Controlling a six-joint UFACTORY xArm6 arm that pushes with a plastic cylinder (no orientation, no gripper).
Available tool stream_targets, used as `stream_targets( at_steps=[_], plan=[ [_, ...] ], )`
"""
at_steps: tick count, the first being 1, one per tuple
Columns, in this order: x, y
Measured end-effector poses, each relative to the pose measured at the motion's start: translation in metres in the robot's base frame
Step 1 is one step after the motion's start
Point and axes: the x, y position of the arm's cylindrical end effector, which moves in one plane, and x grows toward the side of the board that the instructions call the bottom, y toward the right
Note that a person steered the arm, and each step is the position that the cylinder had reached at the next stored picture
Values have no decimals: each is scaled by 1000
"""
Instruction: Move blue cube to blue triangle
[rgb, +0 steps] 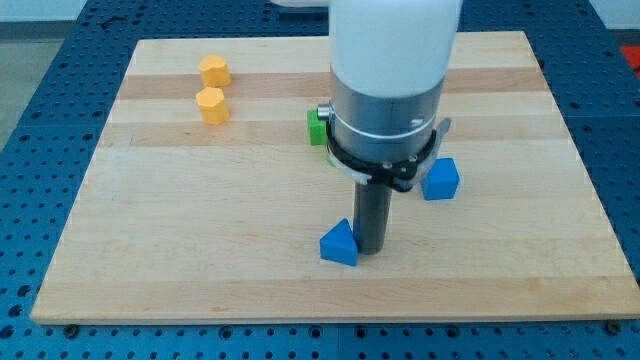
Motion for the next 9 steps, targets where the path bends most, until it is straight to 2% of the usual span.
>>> stream_targets(
  at_steps=[1,3,4,5,6,7,9],
  plan=[
    [19,-15],
    [9,-146],
    [8,-175],
    [32,-170],
    [41,-132],
    [24,-71],
    [-44,60]
  ],
)
